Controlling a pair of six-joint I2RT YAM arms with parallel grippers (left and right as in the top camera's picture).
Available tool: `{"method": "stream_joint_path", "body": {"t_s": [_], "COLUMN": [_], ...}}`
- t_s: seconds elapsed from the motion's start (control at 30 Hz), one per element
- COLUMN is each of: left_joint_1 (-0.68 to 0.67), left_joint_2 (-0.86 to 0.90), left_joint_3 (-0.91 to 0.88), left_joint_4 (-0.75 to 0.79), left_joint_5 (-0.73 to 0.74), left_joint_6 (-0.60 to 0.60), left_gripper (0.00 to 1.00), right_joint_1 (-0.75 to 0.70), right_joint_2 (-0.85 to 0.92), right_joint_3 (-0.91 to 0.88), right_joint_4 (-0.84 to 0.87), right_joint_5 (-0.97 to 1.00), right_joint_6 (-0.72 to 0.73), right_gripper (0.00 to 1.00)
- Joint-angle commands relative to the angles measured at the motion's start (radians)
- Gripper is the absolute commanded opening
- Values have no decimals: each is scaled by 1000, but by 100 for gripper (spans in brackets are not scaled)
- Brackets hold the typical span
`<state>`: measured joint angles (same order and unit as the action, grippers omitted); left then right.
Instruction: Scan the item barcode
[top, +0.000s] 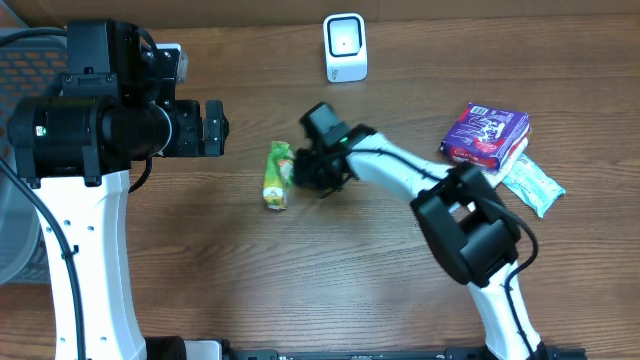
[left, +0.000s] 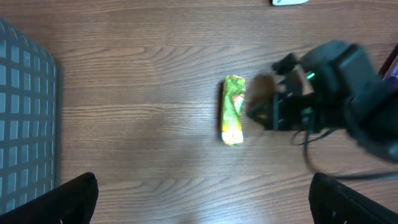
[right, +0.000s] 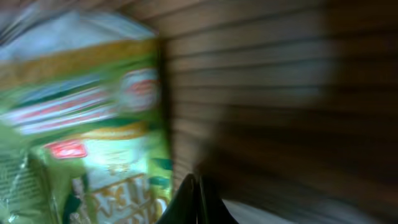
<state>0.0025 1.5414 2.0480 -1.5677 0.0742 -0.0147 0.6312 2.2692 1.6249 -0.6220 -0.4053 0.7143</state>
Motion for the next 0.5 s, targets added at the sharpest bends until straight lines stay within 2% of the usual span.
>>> {"method": "stream_joint_path", "body": {"t_s": [0.0, 0.07, 0.23, 0.27, 0.37, 0.43, 0.47], "left_joint_1": [4, 4, 4, 4, 4, 5, 4], "left_joint_2": [9, 9, 9, 9, 9, 9, 9], "left_joint_3": [7, 7, 7, 7, 7, 7, 7], "left_joint_4": [2, 2, 2, 2, 2, 2, 2], "left_joint_5": [-3, -3, -3, -3, -3, -3, -3], "left_joint_6": [22, 22, 22, 23, 23, 22, 22], "left_gripper": [100, 100, 100, 100, 100, 100, 99], "right_joint_1": [-51, -73, -89, -80, -52, -26, 2], "right_joint_2": [-12, -16, -59, -73, -93, -93, -93], "right_joint_3": [-4, -3, 30, 44, 80, 105, 105], "right_joint_4": [-50, -59, -61, -62, -54, -32, 11], "right_joint_5": [-10, -40, -94, -94, -93, -89, -53], "right_joint_6": [-43, -80, -194, -220, -252, -252, -251], "right_gripper": [8, 23, 45, 53, 71, 75, 82]}}
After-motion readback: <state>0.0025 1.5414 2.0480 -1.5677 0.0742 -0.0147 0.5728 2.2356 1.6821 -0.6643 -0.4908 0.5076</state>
